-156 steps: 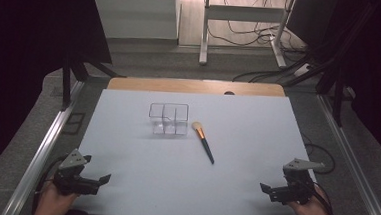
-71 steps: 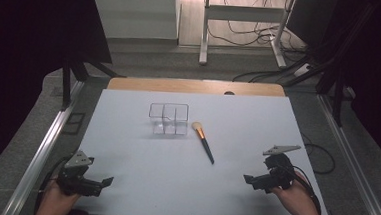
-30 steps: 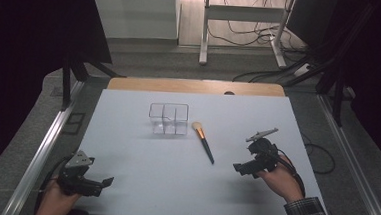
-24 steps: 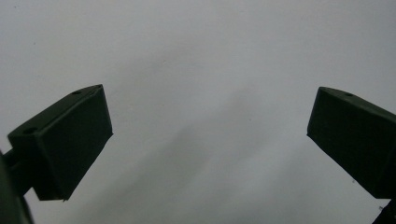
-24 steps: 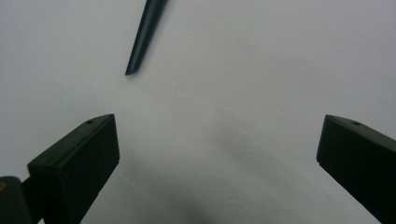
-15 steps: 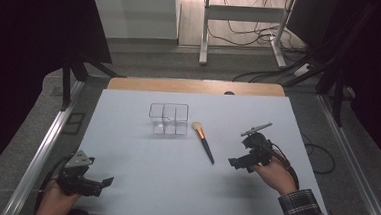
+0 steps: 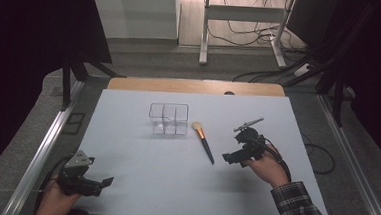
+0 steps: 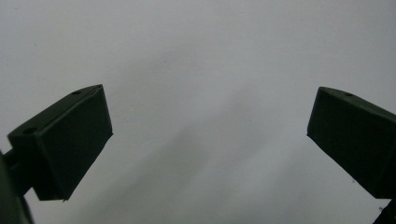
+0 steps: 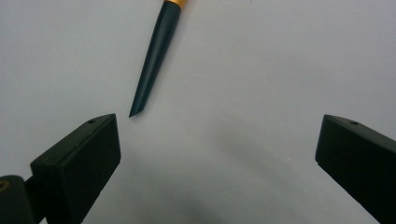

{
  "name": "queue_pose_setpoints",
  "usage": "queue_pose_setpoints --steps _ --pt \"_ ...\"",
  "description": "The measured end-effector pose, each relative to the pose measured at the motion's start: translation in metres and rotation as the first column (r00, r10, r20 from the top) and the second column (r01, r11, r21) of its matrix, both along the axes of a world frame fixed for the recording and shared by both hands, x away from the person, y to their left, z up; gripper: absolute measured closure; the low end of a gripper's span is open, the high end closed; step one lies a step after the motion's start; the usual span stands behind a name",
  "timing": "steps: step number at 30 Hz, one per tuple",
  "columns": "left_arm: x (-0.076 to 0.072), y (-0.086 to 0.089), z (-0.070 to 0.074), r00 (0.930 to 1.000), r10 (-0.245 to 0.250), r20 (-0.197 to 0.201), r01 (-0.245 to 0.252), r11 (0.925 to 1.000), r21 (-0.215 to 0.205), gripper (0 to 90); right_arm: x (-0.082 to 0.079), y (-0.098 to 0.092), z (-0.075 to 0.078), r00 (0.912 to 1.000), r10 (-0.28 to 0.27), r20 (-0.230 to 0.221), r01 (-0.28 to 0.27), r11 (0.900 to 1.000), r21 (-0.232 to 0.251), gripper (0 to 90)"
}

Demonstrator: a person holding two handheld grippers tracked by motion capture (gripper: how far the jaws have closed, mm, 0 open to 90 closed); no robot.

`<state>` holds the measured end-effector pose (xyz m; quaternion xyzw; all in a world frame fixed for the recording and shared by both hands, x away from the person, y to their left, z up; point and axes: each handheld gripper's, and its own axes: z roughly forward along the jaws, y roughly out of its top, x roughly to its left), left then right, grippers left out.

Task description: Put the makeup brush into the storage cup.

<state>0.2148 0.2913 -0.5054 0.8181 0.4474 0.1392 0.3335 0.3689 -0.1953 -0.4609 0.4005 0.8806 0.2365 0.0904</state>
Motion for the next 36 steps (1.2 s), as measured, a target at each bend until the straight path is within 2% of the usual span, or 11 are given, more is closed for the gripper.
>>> queue_pose_setpoints --steps 10,21,36 --pt "0.000 0.001 0.000 1.0000 0.000 0.001 0.000 1.0000 -0.002 0.4 0.010 0.011 -0.002 0.9999 0.012 -0.005 -0.012 1.000 0.002 0.4" --pt "0.000 0.001 0.000 1.0000 0.000 0.002 0.000 1.0000 -0.002 0.4 0.021 0.022 -0.006 0.9992 -0.008 -0.039 0.010 0.999 0.053 0.4" --pt "0.000 0.001 0.000 1.0000 -0.001 0.003 0.001 1.0000 -0.002 0.5 0.031 0.041 -0.007 0.9993 0.030 -0.020 -0.030 0.999 0.032 0.4"
